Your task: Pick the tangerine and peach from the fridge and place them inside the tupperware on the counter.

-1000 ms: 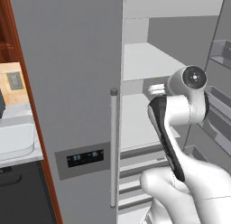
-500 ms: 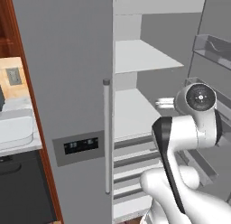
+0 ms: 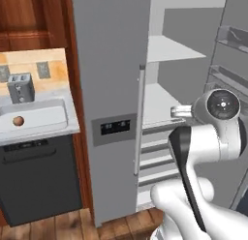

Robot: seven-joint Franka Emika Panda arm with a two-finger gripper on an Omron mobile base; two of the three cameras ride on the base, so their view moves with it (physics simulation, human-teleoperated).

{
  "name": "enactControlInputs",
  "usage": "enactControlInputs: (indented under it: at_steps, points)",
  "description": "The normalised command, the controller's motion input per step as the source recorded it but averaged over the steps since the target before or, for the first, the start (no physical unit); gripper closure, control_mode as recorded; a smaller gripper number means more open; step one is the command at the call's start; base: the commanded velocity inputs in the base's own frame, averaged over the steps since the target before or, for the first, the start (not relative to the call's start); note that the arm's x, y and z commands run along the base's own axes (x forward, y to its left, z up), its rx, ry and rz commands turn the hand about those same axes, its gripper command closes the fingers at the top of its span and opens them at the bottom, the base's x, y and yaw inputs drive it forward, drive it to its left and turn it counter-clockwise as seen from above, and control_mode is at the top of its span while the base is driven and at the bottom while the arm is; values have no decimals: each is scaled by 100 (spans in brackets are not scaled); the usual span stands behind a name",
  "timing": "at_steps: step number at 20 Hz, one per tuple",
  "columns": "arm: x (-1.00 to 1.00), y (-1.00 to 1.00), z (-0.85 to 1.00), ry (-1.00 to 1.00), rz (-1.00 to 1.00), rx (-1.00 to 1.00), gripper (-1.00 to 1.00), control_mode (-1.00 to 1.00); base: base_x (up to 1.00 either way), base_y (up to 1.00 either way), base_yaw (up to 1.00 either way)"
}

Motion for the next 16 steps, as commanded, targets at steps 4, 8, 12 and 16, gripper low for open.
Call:
enactControlInputs:
  at_steps: [4,8,12,16]
  points:
    - [0,0,0,0,0,0,100,100,0,100,0]
    - [0,0,0,0,0,0,100,100,3,100,0]
    - [0,0,0,0,0,0,100,100,14,100,0]
    - [0,0,0,0,0,0,100,100,45,100,1]
